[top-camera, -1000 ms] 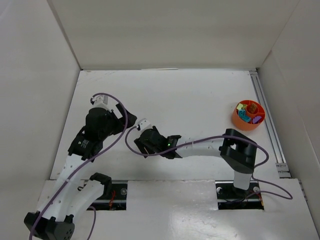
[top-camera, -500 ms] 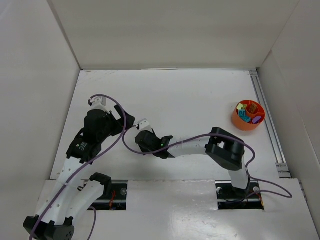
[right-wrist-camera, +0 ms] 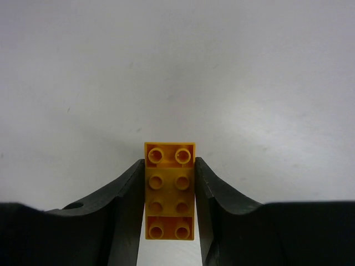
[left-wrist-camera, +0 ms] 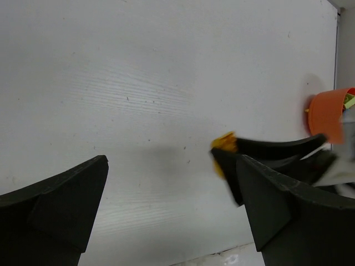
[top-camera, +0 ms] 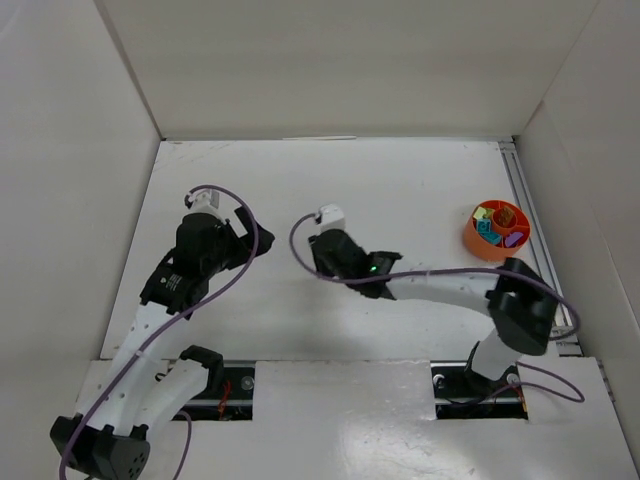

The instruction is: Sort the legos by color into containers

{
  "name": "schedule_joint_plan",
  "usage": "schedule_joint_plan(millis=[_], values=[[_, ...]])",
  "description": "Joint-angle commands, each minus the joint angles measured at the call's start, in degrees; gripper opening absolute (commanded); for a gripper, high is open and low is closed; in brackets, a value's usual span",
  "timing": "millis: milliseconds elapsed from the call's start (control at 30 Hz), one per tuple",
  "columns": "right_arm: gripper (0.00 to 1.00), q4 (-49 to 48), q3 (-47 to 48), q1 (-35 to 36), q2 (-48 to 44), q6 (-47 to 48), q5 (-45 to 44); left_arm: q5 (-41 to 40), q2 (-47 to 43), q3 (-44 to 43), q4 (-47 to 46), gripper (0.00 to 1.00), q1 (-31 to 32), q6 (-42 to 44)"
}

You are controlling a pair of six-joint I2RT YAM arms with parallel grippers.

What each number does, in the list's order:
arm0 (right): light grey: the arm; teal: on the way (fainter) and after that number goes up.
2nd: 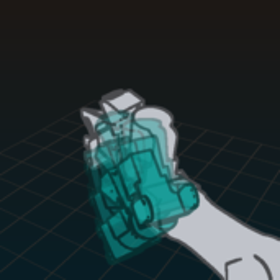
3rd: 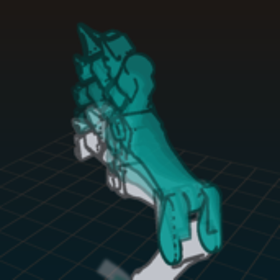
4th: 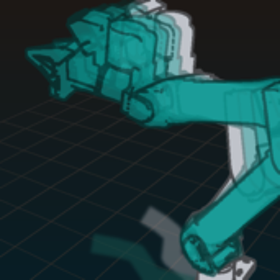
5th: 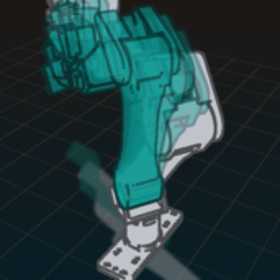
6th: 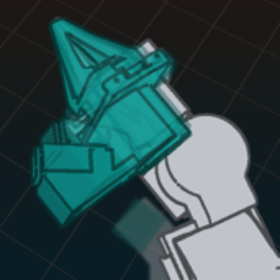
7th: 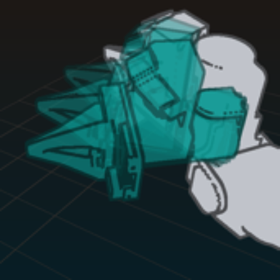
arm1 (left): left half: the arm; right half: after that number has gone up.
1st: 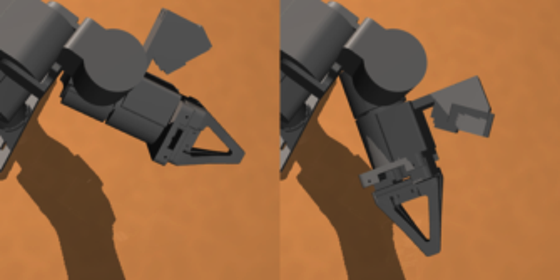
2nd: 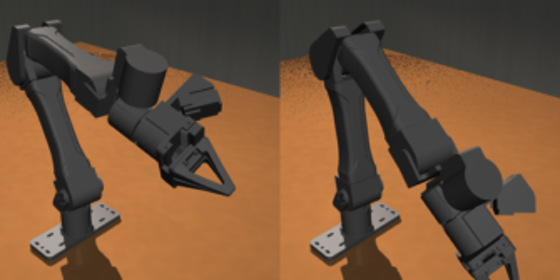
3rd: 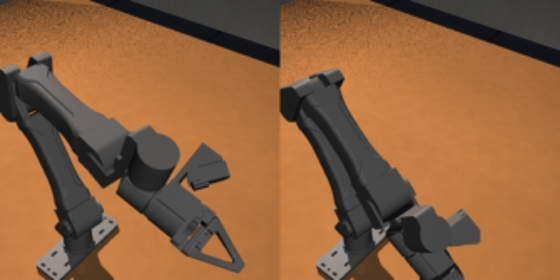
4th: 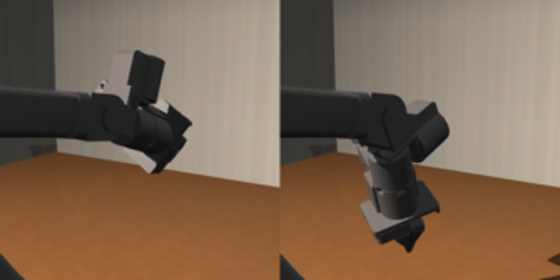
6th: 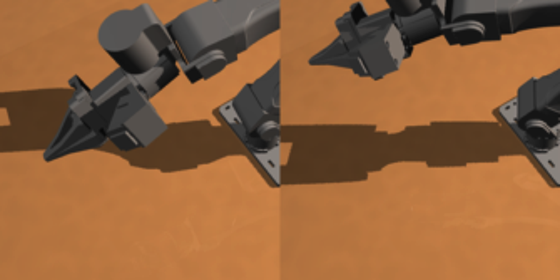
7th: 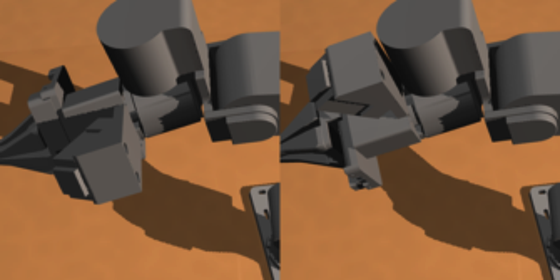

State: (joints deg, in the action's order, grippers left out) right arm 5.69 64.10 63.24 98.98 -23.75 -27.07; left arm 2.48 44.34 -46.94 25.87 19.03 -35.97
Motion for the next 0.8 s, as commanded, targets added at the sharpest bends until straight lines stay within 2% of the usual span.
schedule_joint_plan(millis=[0, 100, 167, 200, 233, 267, 300, 400, 433, 500, 567, 767], values=[[0.20, -2.5, -4.6, -8.9, -14.4, 4.7, -2.7, 3.1, 1.5, -0.3, -4.8, 1.00, 0.2, 1.2], [0.20, -2.5, -7.1, -19.8, -25.3, 11.7, -0.5, 5.0, 3.2, -0.3, -7.0, 1.00, 0.2, 2.4], [0.21, -2.5, -8.5, -27.0, -29.8, 15.3, 4.3, 5.0, 4.7, -0.9, -8.2, 1.00, 0.2, 2.4], [0.21, -2.0, -9.3, -34.5, -31.7, 18.0, 5.6, 5.0, 5.2, -1.7, -9.0, 1.00, 0.2, 2.9], [0.22, -2.0, -9.9, -38.4, -34.8, 19.3, 7.1, 5.0, 6.4, -1.7, -9.6, 1.00, 0.2, 2.9], [0.22, -2.0, -9.9, -42.3, -35.8, 21.0, 11.3, 5.0, 7.0, -2.5, -9.6, 1.00, 0.2, 3.6], [0.23, -0.9, -9.9, -49.7, -36.4, 22.5, 13.3, 5.0, 7.6, -3.4, -10.2, 1.00, 0.2, 3.6], [0.22, 0.2, -7.6, -59.7, -35.7, 25.9, 19.0, 5.5, 10.2, -4.3, -11.8, 1.00, 0.2, 4.2], [0.22, 0.2, -7.6, -65.6, -34.9, 26.6, 20.5, 5.5, 11.8, -5.7, -11.8, 1.00, 0.2, 4.2], [0.21, 0.9, -5.5, -71.0, -30.9, 26.6, 24.5, 5.5, 13.7, -6.9, -12.4, 1.00, 0.2, 4.9], [0.19, 2.0, -3.9, -75.6, -26.4, 26.6, 24.5, 5.5, 16.4, -9.1, -12.4, 1.00, -0.4, 4.9], [0.19, 2.6, -0.6, -78.3, -20.2, 28.0, 21.1, 7.8, 22.8, -14.7, -12.4, 1.00, -2.4, 6.9]])
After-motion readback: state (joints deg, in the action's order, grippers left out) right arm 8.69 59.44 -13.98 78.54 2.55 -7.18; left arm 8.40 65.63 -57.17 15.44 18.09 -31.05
